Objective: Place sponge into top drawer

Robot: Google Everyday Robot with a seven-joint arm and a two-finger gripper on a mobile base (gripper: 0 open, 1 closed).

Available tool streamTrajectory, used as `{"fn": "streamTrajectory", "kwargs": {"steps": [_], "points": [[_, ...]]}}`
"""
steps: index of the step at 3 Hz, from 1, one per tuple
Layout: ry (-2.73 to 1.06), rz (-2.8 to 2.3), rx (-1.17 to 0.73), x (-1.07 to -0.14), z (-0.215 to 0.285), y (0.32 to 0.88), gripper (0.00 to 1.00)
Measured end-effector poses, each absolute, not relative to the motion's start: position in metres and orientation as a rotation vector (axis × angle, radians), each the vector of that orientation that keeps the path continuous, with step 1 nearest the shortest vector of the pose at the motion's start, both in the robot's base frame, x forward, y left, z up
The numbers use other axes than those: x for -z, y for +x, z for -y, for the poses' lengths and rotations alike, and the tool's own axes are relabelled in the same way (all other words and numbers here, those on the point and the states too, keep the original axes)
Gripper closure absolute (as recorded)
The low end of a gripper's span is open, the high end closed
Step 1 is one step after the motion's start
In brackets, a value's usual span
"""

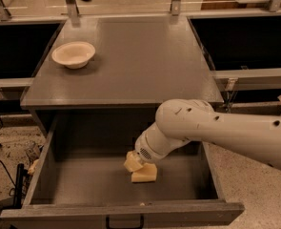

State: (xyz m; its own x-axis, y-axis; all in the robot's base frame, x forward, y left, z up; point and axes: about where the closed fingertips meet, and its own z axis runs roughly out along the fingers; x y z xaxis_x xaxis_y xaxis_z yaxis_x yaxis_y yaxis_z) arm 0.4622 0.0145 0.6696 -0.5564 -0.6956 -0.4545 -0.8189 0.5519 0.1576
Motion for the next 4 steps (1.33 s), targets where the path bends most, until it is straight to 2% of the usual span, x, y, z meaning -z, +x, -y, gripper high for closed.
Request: {"fn": "streamTrajectory", "kwargs": {"steps": [4], "points": [[-1.17, -2.55, -0.536, -0.607, -0.014, 0.456, 1.0]]}}
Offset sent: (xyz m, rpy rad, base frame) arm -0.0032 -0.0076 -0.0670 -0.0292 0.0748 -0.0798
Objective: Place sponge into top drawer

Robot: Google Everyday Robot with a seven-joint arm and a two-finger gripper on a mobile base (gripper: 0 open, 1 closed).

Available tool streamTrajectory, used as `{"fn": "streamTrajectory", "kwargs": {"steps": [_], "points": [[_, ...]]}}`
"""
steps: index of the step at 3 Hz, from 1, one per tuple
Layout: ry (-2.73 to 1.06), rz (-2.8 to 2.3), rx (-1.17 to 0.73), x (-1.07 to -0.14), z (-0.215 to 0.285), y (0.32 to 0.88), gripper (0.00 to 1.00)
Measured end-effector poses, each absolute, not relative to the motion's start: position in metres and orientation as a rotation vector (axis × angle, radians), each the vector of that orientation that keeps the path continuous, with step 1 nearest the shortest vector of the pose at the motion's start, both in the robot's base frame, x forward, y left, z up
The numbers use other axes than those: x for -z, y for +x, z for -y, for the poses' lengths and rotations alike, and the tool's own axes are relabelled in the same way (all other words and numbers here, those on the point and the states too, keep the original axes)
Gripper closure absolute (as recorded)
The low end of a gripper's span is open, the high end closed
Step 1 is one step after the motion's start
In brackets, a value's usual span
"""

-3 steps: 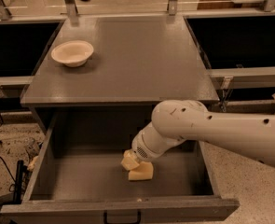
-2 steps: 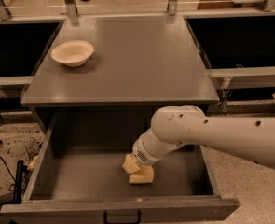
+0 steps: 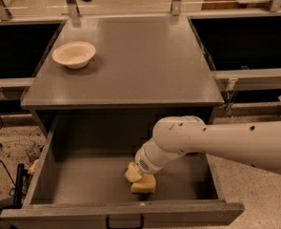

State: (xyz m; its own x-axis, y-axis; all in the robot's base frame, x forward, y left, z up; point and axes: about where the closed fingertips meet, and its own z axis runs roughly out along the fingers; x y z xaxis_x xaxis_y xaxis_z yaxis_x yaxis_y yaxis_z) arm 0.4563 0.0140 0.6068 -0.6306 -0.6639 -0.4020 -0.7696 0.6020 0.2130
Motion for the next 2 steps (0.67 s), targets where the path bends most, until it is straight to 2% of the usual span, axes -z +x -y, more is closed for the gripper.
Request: {"fn": "streamTrajectory", "kwargs": {"steps": [1, 2], "points": [[-1.168, -2.545, -0.54, -0.6067, -0.0145, 0.4555, 1.0], [-1.169, -2.545, -0.54, -0.6068, -0.0146, 0.4555, 0.74]]}}
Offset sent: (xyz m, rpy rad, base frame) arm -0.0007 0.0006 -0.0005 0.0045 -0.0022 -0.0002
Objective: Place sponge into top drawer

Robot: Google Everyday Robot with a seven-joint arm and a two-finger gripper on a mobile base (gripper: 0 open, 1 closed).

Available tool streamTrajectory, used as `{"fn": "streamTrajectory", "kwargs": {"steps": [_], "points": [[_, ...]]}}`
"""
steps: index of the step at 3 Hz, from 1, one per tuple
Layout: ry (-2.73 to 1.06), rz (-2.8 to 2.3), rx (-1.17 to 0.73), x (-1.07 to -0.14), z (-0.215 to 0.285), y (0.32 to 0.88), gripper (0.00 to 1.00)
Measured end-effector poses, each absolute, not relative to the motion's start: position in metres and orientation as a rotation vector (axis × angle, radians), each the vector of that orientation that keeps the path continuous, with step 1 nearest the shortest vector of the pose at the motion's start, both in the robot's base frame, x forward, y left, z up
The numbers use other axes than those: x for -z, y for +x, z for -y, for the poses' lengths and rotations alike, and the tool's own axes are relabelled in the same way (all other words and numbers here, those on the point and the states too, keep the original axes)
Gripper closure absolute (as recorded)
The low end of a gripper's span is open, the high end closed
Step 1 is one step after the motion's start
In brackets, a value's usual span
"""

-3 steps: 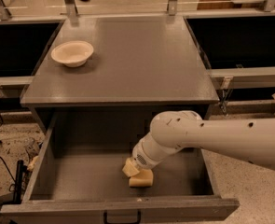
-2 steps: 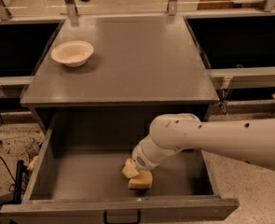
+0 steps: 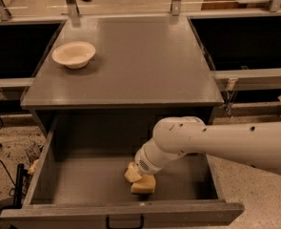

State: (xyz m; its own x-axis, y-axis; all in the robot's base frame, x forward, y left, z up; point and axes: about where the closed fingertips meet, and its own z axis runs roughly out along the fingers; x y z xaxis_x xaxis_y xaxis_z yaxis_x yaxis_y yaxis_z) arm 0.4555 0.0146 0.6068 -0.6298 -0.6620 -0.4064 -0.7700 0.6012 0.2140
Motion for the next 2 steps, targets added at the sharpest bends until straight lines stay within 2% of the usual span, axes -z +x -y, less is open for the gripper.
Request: {"fn": "streamTrajectory", "kwargs": {"steps": [2], "points": [[-1.169, -2.545, -0.54, -0.6068, -0.0146, 0.4555, 0.28]]}}
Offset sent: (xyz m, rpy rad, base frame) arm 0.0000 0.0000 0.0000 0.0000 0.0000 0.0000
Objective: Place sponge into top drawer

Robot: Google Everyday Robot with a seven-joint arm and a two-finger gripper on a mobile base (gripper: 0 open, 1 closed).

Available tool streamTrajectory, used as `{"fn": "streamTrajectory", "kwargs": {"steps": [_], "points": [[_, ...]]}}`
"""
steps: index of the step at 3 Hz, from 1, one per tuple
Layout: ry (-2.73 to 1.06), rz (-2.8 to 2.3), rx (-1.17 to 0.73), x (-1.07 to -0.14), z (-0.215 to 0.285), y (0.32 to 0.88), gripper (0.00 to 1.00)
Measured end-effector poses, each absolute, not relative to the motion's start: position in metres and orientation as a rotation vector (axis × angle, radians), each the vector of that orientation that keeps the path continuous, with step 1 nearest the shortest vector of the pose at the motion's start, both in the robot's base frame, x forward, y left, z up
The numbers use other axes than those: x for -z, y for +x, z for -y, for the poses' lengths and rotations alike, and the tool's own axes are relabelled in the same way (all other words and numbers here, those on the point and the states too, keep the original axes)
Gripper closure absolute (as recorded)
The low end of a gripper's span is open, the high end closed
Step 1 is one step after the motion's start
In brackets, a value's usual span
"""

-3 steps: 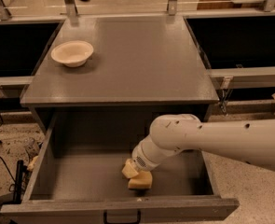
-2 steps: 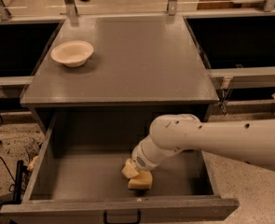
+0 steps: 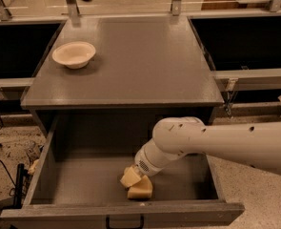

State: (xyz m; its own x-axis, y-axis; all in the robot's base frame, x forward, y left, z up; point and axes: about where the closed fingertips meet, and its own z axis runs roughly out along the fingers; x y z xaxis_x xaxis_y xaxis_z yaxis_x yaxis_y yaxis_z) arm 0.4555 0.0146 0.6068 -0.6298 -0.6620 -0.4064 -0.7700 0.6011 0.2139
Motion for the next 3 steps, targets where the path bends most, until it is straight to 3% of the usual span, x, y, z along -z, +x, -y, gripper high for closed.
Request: {"fn": "streamTrajectory", "kwargs": {"steps": [1, 3], "points": [[-1.169, -2.545, -0.54, -0.6068, -0.0146, 0.4555, 0.04], [-1.169, -2.545, -0.54, -0.6068, -0.0146, 0.4555, 0.0]]}}
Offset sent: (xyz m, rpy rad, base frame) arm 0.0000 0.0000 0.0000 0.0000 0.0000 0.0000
